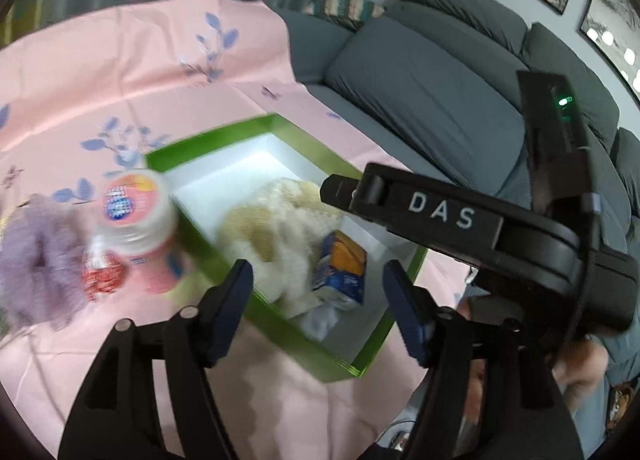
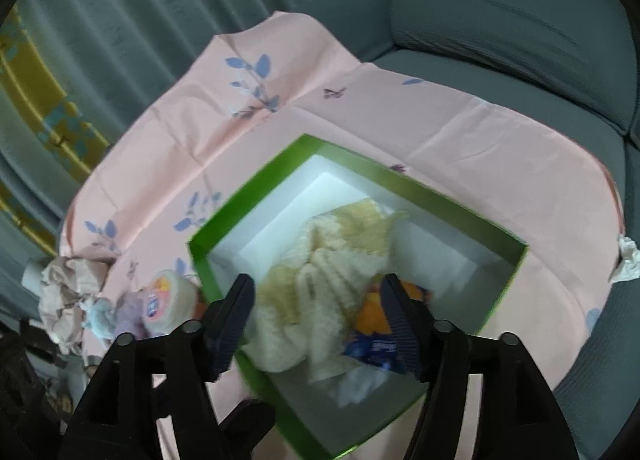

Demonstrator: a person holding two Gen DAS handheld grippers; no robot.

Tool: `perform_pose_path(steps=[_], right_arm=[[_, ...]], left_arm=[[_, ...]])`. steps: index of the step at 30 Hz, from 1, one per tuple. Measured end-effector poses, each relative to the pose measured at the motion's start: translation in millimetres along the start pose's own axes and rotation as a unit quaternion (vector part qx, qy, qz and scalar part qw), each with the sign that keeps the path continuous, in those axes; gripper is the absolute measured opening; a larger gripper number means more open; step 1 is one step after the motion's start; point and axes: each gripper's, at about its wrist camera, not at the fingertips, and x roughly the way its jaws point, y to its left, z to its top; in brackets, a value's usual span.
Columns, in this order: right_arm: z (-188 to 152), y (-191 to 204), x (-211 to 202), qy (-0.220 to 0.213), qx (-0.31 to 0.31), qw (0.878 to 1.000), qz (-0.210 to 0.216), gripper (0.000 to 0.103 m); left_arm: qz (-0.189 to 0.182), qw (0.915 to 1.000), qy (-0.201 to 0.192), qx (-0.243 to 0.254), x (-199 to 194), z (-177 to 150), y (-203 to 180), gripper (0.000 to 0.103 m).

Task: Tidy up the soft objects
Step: 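Open the right tool to release the tissue pack beside the towel, then move the right tool back to the purple mesh bath puff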

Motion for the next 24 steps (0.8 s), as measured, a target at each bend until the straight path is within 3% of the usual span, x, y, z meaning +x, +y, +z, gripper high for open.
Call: perform_pose_path(steps=[1, 5, 13, 17, 24], right_arm=[[-1, 5, -1, -0.002, -0.006, 1.000, 0.010, 0.082], [-6, 23, -4, -0.003, -0.027, 0.999, 0.023, 0.083], [-22, 66, -6, -0.005, -0.089, 0.995, 0.035, 0.088], [-31, 88, -4, 0.002, -0.122, 0.992, 0.041, 0.088], [-45, 113, -1, 0.004, -0.158, 0.987, 0.036, 0.088]], left_arm=[[0.004, 1.0000, -0.004, -0.007, -8, -2, 4, 0.070], [0.026, 0.9984, -0.034, -0.038, -42, -15, 22, 0.082], [0.087, 0.9897, -0.079, -0.081, -107, -51, 56, 0.090], [0.139, 0.9786, -0.094, -0.120, -126, -68, 82, 0.091], [0.226, 0.9501, -0.111, -0.184, -145, -103, 134, 0.091]])
